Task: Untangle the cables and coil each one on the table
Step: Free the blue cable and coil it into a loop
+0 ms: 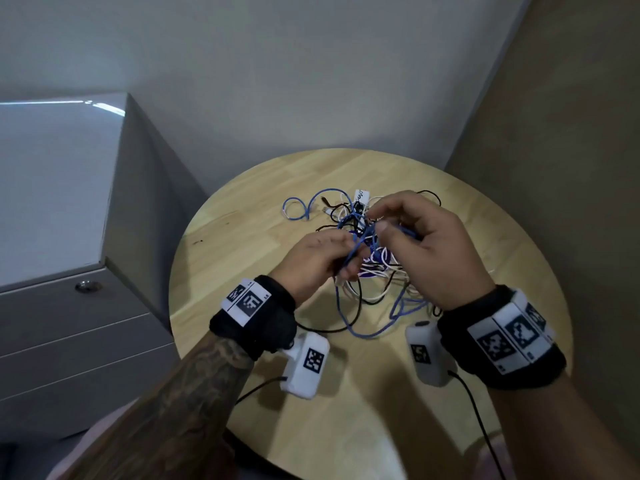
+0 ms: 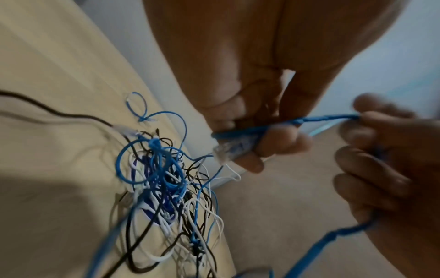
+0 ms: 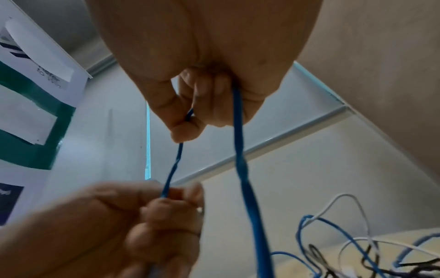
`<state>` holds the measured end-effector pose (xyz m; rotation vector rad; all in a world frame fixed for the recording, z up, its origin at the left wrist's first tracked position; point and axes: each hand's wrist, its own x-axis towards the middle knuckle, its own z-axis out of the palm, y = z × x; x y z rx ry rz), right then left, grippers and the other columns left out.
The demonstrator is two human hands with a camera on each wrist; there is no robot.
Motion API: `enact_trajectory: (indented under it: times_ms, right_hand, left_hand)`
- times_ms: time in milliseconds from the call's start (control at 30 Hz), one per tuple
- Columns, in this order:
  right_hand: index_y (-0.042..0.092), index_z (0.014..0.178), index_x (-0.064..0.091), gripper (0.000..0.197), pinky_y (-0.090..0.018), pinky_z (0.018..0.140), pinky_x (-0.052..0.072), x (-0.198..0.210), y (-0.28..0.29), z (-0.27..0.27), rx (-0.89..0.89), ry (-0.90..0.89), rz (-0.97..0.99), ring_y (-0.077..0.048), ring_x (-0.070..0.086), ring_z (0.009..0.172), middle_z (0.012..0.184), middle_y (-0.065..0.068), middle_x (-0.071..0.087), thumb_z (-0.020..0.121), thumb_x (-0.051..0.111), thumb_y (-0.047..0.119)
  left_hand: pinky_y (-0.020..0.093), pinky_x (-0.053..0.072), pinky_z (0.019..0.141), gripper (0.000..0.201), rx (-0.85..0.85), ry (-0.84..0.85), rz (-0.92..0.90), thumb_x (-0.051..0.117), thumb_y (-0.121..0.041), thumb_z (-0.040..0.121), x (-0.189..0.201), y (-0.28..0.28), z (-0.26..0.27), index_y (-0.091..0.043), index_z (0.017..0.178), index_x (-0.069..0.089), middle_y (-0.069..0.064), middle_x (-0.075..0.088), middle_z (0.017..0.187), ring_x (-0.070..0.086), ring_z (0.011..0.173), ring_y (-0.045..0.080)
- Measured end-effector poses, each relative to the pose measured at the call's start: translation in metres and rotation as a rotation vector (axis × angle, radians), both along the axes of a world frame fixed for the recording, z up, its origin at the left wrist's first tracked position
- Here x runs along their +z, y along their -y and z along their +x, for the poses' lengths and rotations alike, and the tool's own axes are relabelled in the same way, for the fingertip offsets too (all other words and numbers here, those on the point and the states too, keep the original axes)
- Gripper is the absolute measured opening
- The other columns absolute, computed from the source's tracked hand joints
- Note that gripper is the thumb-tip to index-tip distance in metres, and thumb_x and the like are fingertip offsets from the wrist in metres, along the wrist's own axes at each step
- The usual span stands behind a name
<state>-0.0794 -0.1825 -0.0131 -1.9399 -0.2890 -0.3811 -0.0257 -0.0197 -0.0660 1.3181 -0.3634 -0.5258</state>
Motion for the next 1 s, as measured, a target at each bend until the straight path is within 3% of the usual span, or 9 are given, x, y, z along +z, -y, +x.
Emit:
enact_trajectory:
  times_ms: [133, 267, 367, 500, 633, 733, 867, 933, 1000]
  right_hand:
    - [0.016, 0.095, 0.070, 0.015, -0.017, 0.077, 0.051, -0.015, 0.016, 0.014, -0.132, 0.015, 0.006, -0.007, 0.068, 0.086, 0.089, 0.009, 0.071, 0.092, 0.068, 0.001]
    - [0.019, 0.094, 0.072, 0.013, -0.019, 0.067, 0.049, -0.033, 0.015, 0.021, -0.150, -0.101, 0.045, -0.002, 0.060, 0.069, 0.080, 0.004, 0.070, 0.095, 0.067, 0.007]
    - [0.030, 0.098, 0.072, 0.021, -0.025, 0.043, 0.046, -0.047, -0.003, 0.014, 0.001, -0.366, -0.022, -0.009, 0.047, 0.050, 0.068, 0.003, 0.065, 0.102, 0.058, 0.015]
    - [0.014, 0.113, 0.070, 0.020, -0.018, 0.050, 0.037, -0.051, -0.029, 0.000, 0.191, -0.408, -0.199, -0.003, 0.041, 0.047, 0.057, 0.008, 0.049, 0.105, 0.052, 0.017]
    - [0.003, 0.083, 0.061, 0.033, -0.032, 0.056, 0.031, -0.035, -0.031, -0.001, 0.276, -0.327, -0.313, -0.011, 0.035, 0.057, 0.062, 0.000, 0.037, 0.103, 0.057, 0.029]
    - [0.007, 0.088, 0.066, 0.025, -0.039, 0.060, 0.038, -0.023, -0.029, -0.006, 0.256, -0.309, -0.171, -0.013, 0.045, 0.063, 0.066, -0.010, 0.051, 0.101, 0.061, 0.028]
    - [0.015, 0.096, 0.076, 0.013, -0.030, 0.086, 0.055, -0.008, -0.021, -0.004, 0.223, -0.215, -0.061, -0.002, 0.069, 0.098, 0.093, 0.005, 0.077, 0.098, 0.064, 0.014]
    - [0.015, 0.090, 0.076, 0.016, -0.042, 0.087, 0.056, -0.007, -0.013, 0.000, 0.152, -0.118, -0.150, -0.014, 0.073, 0.093, 0.086, 0.004, 0.078, 0.098, 0.062, 0.012]
    - [0.015, 0.085, 0.074, 0.017, -0.035, 0.077, 0.054, -0.008, -0.006, 0.005, 0.047, -0.038, -0.163, -0.014, 0.070, 0.078, 0.077, 0.004, 0.075, 0.096, 0.063, 0.010]
  left_hand:
    - [0.032, 0.035, 0.057, 0.029, -0.124, -0.084, -0.016, 0.040, -0.020, 0.082, 0.007, 0.002, -0.005, -0.001, 0.078, 0.061, 0.006, 0.038, 0.055, 0.028, 0.053, 0.019]
    - [0.032, 0.040, 0.061, 0.020, -0.180, -0.217, -0.211, 0.041, -0.016, 0.082, 0.014, -0.006, -0.003, -0.007, 0.080, 0.058, 0.001, 0.033, 0.057, 0.028, 0.054, 0.016]
    - [0.029, 0.048, 0.067, 0.020, -0.065, -0.318, -0.504, 0.037, -0.012, 0.092, 0.020, -0.016, 0.006, -0.008, 0.089, 0.056, -0.003, 0.039, 0.061, 0.037, 0.054, 0.011]
    - [0.028, 0.056, 0.076, 0.024, 0.223, -0.313, -0.656, 0.032, -0.007, 0.102, 0.018, -0.034, 0.027, -0.005, 0.101, 0.056, -0.002, 0.056, 0.071, 0.054, 0.060, 0.008]
    - [0.032, 0.057, 0.085, 0.022, 0.399, -0.189, -0.573, 0.036, -0.006, 0.103, 0.005, -0.039, 0.033, -0.002, 0.104, 0.058, 0.003, 0.069, 0.080, 0.065, 0.069, 0.010]
    - [0.030, 0.056, 0.082, 0.020, 0.438, -0.009, -0.379, 0.041, -0.003, 0.102, 0.003, -0.039, 0.034, 0.000, 0.102, 0.060, 0.007, 0.071, 0.082, 0.067, 0.073, 0.016]
    - [0.024, 0.051, 0.068, 0.016, 0.259, 0.249, -0.017, 0.050, -0.005, 0.098, 0.002, -0.023, 0.016, 0.001, 0.097, 0.064, 0.003, 0.069, 0.078, 0.064, 0.071, 0.014]
    - [0.024, 0.043, 0.059, 0.024, 0.115, 0.233, 0.058, 0.050, -0.017, 0.093, 0.001, -0.015, 0.008, 0.003, 0.090, 0.062, 0.006, 0.062, 0.069, 0.055, 0.060, 0.013]
    - [0.027, 0.040, 0.057, 0.032, 0.009, 0.115, 0.058, 0.044, -0.025, 0.091, 0.006, -0.011, 0.003, -0.001, 0.082, 0.063, 0.010, 0.053, 0.063, 0.047, 0.056, 0.017]
